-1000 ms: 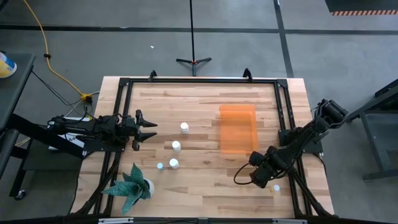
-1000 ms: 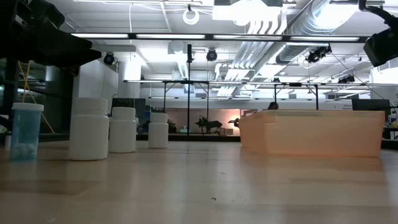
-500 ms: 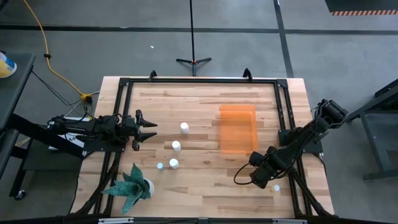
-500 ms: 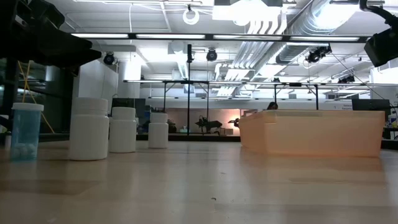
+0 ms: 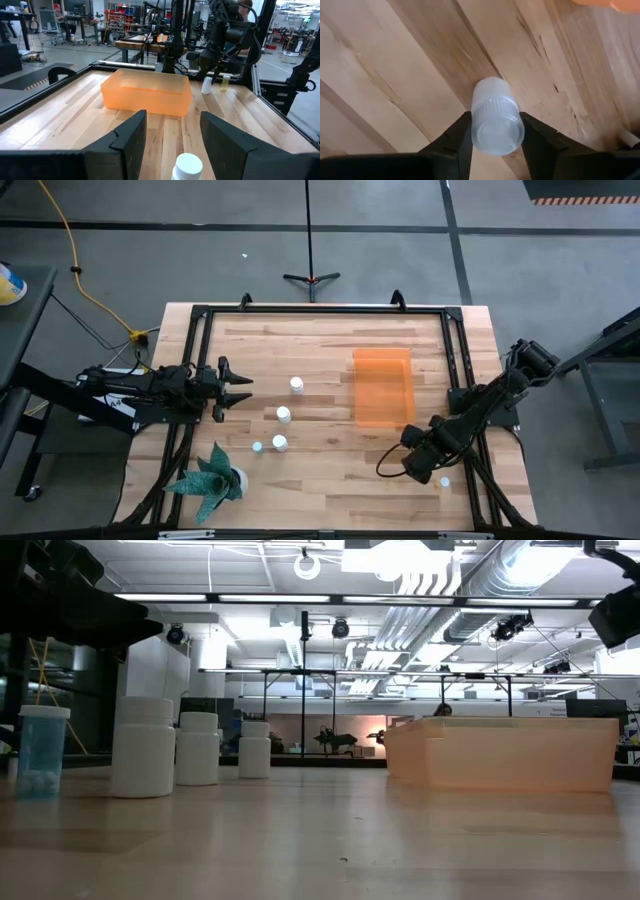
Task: Pick and place pill bottles into a basket
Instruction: Put the white pill bottle into the orange container
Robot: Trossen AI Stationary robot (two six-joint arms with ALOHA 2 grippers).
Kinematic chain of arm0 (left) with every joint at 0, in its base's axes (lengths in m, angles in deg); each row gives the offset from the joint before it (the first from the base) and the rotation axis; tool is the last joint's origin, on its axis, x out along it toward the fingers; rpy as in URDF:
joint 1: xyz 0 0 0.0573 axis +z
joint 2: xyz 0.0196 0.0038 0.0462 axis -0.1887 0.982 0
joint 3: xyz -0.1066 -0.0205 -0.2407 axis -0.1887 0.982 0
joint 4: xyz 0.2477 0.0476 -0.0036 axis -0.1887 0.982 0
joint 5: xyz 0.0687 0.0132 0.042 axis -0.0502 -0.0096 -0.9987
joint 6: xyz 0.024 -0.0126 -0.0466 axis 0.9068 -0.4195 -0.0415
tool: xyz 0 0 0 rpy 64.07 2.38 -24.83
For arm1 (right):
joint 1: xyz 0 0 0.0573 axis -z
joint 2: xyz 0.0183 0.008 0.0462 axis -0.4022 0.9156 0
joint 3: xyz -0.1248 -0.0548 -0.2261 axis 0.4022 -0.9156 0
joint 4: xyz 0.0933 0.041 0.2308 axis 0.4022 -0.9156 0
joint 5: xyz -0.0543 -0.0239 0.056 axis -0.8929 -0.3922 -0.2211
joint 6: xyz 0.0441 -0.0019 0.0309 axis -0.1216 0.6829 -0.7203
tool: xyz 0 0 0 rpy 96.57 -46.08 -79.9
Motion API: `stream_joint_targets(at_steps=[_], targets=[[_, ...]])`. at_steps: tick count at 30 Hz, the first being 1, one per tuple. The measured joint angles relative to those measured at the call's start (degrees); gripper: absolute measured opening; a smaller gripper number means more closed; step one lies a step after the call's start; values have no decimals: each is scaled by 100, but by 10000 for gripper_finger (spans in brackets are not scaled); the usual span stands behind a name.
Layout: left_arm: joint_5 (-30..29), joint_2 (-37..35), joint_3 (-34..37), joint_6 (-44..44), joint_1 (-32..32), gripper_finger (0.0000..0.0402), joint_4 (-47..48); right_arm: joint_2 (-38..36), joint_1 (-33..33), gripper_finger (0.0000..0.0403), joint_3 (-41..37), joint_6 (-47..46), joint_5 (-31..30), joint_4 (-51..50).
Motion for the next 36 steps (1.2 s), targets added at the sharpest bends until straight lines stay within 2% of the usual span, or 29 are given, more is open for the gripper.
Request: stream_joint_targets(at_steps=[7,14,20,25,36], targets=[[0,0,0,12,0,221,0,0,48,140,0,30,39,403],[-22,0,0,15,0,221,0,0,305,127,126,881,-127,1107],[-27,0,0,15,-1,221,0,0,559,131,617,1818,-567,1131],[-30,0,0,15,0,221,0,0,899,135,1037,2472,-890,750],[-34,-2,0,15,-1,221,0,0,2082,135,1698,3630,-960,-714]])
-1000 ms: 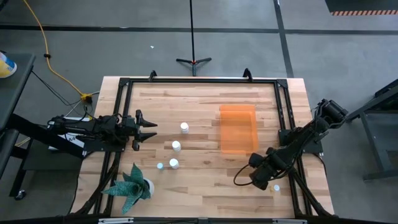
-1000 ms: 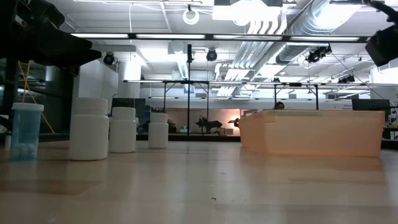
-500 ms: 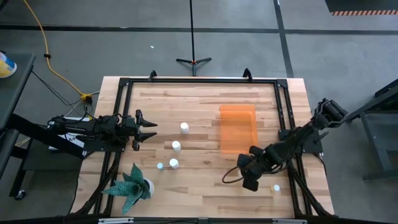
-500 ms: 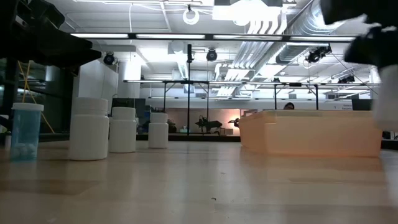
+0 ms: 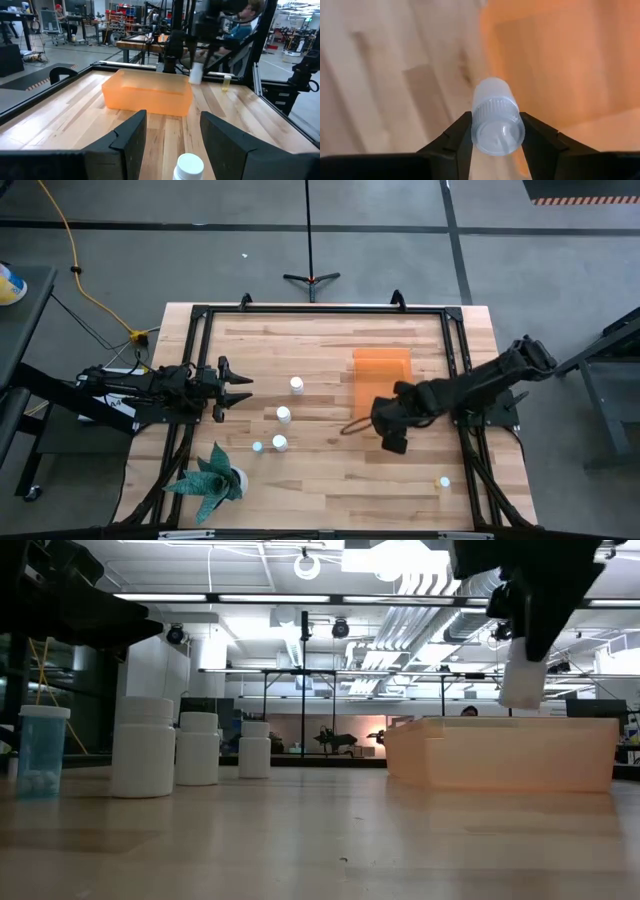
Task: Pick and place pill bottles into a basket
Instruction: Put the white pill bottle into the orange container
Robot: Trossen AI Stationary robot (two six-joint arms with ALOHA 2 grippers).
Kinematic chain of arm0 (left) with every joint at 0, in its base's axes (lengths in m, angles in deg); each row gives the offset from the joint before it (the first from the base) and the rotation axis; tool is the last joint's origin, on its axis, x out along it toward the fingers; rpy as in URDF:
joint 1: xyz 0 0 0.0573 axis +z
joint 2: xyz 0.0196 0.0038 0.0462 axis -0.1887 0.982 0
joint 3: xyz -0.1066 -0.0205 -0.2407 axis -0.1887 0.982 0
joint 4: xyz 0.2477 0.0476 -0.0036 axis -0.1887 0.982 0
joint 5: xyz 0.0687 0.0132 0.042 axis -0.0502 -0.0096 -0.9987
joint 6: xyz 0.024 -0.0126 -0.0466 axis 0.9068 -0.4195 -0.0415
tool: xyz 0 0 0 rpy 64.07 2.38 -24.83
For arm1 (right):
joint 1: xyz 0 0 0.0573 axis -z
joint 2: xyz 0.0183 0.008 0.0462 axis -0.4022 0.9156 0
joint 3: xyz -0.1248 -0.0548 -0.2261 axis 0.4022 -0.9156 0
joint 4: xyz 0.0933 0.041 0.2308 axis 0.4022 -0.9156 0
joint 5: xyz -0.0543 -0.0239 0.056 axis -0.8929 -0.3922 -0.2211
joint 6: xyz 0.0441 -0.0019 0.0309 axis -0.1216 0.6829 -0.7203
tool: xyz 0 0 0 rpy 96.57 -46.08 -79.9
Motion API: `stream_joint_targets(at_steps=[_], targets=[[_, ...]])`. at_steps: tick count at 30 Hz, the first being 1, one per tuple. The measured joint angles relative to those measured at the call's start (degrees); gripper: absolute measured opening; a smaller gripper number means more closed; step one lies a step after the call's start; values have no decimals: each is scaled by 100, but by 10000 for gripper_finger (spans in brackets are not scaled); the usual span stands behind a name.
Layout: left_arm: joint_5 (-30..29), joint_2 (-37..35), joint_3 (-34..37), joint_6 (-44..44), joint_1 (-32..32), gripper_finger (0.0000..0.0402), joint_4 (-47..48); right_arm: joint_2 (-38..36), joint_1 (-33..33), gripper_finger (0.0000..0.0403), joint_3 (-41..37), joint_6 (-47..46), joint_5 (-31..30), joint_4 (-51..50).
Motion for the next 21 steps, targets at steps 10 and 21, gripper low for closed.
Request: stream_joint_targets(at_steps=[10,21], targets=[[-5,2,0,0,0,221,0,0,731,135,-11,316,-106,-944],[-6,0,0,0,0,221,0,-2,788,135,-809,866,371,-212]])
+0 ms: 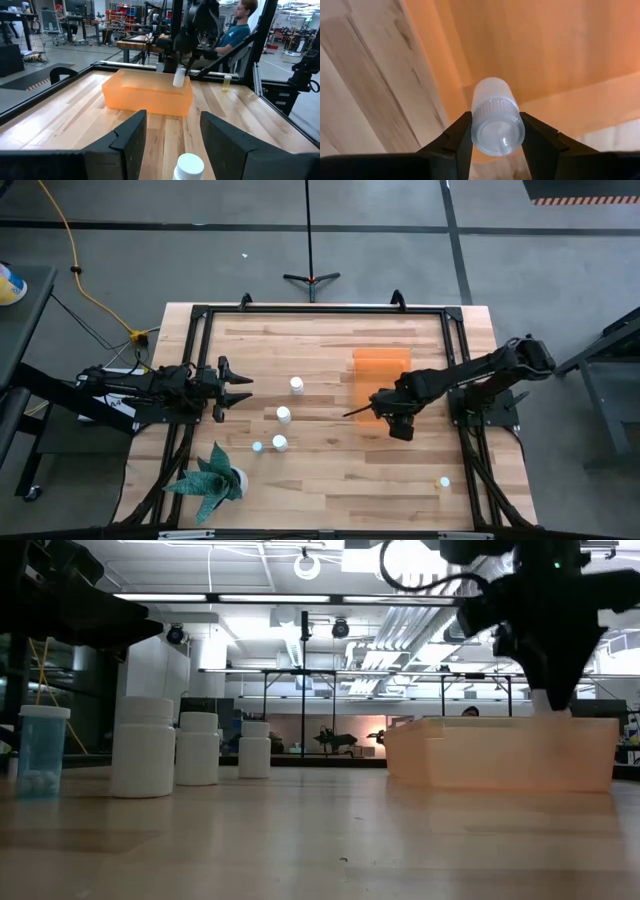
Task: Pick and place pill bottles into a basket
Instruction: Put the white pill bottle into the orange container
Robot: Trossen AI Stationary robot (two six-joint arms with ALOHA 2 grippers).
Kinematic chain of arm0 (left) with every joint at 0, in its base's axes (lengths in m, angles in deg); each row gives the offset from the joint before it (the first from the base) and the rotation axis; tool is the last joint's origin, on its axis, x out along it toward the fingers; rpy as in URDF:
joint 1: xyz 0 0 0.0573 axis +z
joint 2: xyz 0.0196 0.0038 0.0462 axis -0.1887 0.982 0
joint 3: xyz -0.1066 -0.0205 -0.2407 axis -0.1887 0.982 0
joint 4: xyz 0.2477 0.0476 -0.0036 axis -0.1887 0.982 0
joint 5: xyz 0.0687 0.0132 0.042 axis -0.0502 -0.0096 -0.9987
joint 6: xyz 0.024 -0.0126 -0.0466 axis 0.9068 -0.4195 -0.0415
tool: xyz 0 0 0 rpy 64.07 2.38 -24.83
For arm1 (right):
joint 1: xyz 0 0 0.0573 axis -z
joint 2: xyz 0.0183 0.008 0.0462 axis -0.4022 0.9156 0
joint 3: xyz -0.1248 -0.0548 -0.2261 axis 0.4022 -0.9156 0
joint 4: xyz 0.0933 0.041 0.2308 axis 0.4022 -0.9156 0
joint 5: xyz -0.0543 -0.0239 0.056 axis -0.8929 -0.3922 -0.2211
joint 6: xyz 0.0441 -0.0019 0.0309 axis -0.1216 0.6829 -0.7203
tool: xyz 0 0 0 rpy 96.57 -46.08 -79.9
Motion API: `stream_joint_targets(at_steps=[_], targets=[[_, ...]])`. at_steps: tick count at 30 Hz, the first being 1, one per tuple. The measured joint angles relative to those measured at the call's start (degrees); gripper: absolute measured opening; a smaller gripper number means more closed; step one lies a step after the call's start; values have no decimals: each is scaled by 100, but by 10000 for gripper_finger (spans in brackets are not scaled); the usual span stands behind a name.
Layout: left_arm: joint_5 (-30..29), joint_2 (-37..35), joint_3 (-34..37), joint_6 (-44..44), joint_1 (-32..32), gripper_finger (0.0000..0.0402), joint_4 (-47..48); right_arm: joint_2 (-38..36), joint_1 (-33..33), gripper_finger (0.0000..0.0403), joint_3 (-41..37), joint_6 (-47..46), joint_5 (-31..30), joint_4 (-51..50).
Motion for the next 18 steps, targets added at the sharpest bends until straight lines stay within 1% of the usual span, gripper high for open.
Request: stream_joint_targets(at_steps=[4,11,18], targets=[[0,0,0,0,-1,221,0,2,2,134,-380,106,226,449],[-1,0,0,0,0,221,0,2,140,137,-733,126,480,746],[0,0,2,0,1,221,0,2,304,164,-800,96,540,824]])
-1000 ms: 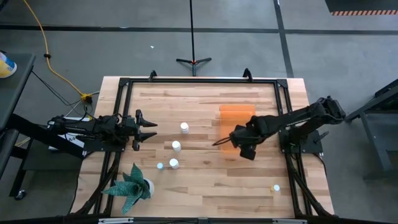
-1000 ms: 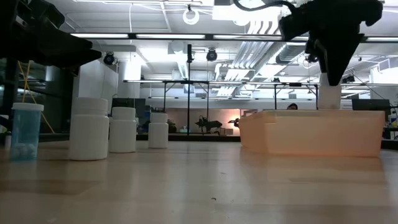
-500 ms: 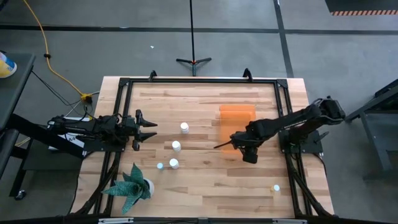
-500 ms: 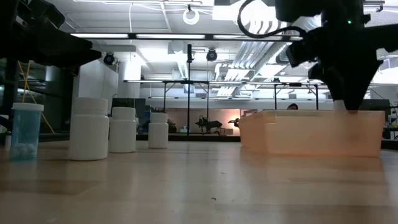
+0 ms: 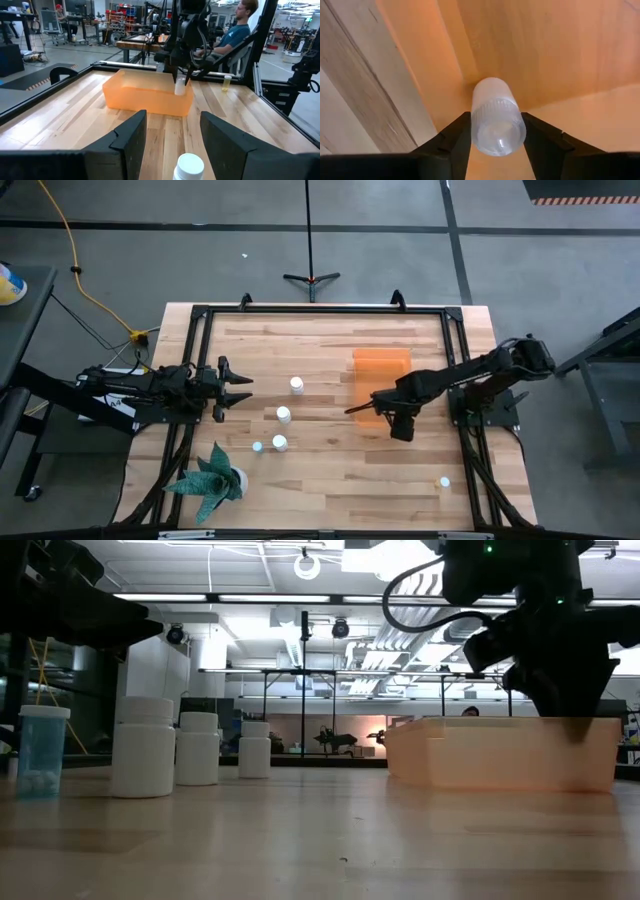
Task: Pick and place pill bottles into a basket
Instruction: Put the white pill bottle into the orange container, then put the yellow pill bottle into the orange container
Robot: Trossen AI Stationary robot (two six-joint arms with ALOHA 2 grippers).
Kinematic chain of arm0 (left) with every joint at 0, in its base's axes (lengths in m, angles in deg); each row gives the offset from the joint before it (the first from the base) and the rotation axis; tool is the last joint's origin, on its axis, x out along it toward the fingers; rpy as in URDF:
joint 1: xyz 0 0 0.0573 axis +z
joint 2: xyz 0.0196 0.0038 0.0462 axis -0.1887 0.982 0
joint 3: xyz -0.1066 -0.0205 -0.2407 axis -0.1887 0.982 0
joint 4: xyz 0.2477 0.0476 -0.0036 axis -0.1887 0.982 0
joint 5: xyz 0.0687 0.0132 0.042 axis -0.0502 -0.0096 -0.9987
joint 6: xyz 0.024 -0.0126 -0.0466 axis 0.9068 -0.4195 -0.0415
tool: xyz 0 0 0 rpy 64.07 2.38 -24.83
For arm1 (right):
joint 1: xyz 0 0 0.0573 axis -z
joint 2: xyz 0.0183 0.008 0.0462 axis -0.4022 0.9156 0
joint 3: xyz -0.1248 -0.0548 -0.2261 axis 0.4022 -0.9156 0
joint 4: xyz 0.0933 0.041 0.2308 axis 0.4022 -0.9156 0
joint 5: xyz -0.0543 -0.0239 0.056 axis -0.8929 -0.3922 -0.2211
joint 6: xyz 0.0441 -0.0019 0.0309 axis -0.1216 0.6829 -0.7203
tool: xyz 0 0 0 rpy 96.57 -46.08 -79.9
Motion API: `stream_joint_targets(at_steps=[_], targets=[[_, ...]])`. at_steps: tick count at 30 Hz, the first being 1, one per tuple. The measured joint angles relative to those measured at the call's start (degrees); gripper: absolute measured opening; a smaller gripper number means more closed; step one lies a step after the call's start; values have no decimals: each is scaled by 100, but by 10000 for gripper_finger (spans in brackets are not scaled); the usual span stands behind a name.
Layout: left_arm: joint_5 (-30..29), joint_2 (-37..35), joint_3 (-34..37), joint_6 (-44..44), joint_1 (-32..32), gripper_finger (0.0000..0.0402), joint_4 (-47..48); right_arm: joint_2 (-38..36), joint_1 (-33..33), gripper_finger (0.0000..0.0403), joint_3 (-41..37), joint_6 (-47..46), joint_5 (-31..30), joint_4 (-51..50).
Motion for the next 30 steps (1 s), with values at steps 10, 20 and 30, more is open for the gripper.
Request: stream_joint_targets(at_steps=[10,20,30], targets=[[0,0,1,-2,-1,221,-2,0,184,185,279,100,-57,-457],[0,0,1,0,1,221,0,-2,-18,184,1776,278,-217,-911],[0,0,1,0,0,221,-1,-7,-1312,184,2936,-1471,51,-1621]])
